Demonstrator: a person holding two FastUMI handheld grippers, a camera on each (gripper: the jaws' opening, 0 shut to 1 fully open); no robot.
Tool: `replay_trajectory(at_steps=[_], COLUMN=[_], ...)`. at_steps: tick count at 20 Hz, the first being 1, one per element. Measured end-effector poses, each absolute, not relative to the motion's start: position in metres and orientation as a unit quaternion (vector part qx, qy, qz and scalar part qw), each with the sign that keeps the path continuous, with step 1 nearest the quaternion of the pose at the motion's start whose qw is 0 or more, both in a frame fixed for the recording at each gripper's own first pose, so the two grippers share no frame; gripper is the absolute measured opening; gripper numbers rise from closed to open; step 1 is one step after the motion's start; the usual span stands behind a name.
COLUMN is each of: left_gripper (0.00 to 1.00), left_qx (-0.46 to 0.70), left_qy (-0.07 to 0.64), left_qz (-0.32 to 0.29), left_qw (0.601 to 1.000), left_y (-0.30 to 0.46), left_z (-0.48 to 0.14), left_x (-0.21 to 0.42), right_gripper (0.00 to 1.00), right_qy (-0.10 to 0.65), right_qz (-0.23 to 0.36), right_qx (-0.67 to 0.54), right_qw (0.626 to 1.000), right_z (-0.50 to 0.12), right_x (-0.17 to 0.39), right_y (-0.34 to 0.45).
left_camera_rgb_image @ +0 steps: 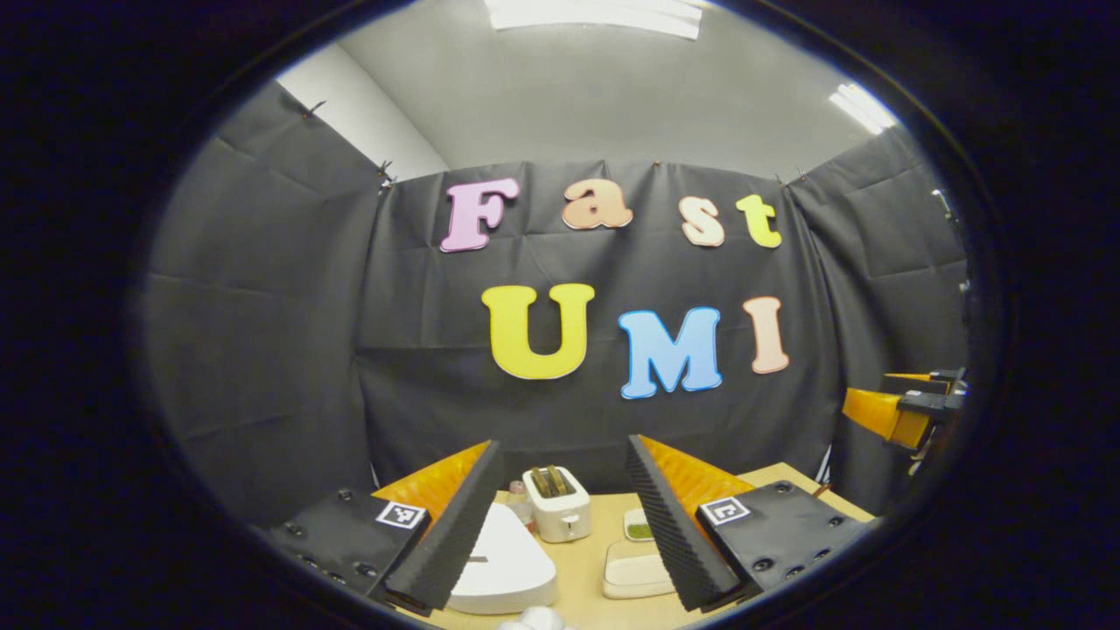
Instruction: Close the left gripper, press the button to open the rice cooker; take a wooden spoon from the chopstick holder with the right hand, scoop a spoonful of rice and pour it into the rice cooker, then put the wooden spoon back into the chopstick holder.
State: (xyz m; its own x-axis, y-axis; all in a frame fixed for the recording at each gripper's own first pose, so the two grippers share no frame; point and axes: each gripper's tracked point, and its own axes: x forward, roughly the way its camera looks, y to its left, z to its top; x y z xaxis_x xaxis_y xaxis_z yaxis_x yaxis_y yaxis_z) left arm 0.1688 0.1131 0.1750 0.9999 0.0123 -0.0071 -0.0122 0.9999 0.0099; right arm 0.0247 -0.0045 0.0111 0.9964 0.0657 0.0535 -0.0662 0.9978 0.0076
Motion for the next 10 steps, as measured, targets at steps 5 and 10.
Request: replay_trajectory(at_steps=[5, 10], left_gripper=[0.96, 0.98], left_qx=[-0.011, -0.020], left_qy=[0.014, 0.015], left_qz=[0.000, 0.001], left_qw=[1.000, 1.000], left_y=[0.1031, 0.1074], left_z=[0.1653, 0.1704], left_x=[0.1660, 0.1668], right_gripper=[0.98, 0.98], right_qy=[-0.020, -0.011], right_qz=[0.023, 0.024], right_qx=[-0.002, 0.001], right_qw=[1.000, 1.000], right_z=[0.0070, 0.0041], right_x=[0.0184, 0.0162], right_y=[-0.0103, -0.0103])
